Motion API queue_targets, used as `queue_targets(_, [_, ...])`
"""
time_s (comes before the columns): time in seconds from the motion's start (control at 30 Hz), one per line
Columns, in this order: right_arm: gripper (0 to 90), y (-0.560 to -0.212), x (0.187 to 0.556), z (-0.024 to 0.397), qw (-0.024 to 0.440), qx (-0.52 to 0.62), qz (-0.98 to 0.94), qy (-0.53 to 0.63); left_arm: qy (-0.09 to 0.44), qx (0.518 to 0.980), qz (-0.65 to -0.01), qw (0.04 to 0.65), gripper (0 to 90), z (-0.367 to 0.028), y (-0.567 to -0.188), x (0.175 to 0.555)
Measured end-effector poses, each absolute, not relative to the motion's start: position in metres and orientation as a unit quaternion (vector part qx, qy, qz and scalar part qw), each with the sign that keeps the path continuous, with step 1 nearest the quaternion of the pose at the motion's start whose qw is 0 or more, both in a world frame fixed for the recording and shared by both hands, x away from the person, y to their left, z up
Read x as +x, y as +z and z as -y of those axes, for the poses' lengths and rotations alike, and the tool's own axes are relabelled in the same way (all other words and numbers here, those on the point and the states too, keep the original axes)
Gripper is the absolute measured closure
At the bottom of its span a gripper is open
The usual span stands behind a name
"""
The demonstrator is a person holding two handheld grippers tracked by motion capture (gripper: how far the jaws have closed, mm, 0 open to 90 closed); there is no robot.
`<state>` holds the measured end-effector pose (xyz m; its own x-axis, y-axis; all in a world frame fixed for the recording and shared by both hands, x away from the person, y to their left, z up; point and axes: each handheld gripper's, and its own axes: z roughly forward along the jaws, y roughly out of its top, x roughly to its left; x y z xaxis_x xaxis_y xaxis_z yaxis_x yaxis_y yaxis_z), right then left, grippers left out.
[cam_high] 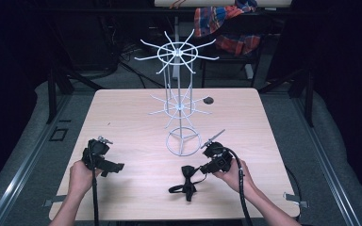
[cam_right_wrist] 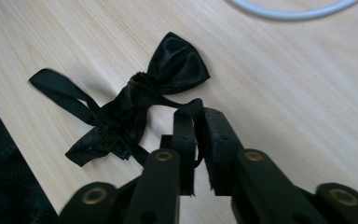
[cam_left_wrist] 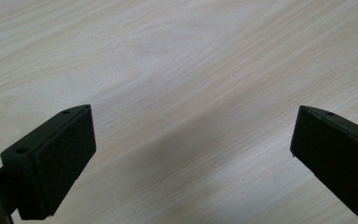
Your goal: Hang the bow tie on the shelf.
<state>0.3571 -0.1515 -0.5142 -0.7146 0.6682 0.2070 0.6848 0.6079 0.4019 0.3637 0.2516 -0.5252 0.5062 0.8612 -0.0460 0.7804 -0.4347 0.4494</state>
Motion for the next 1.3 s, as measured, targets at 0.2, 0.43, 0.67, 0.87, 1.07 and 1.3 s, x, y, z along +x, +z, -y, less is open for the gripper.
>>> queue_targets(0.2, [88.7,-0.494,0.351,0.155,-0.032,-0.350,0.906,-0.236,0.099,0.844,-0.481,0.214,0.0,-0.249,-0.524,0.363])
queue_targets(0.43, [89.0,-0.485,0.349,0.159,-0.047,-0.346,0.904,-0.248,0.101,0.845,-0.480,0.214,0.1,-0.249,-0.524,0.363])
queue_targets(0.67, [89.1,-0.473,0.345,0.161,-0.074,-0.335,0.904,-0.255,0.100,0.844,-0.482,0.212,0.1,-0.250,-0.523,0.363])
queue_targets(0.87, [89.4,-0.462,0.344,0.167,-0.085,-0.334,0.899,-0.271,0.098,0.845,-0.482,0.211,0.2,-0.249,-0.524,0.363])
queue_targets(1.07, [89.4,-0.453,0.345,0.173,-0.095,-0.337,0.892,-0.286,0.097,0.844,-0.483,0.211,0.2,-0.250,-0.524,0.363])
queue_targets(1.3, [89.4,-0.444,0.346,0.176,-0.104,-0.337,0.887,-0.299,0.096,0.843,-0.485,0.212,0.2,-0.249,-0.525,0.363])
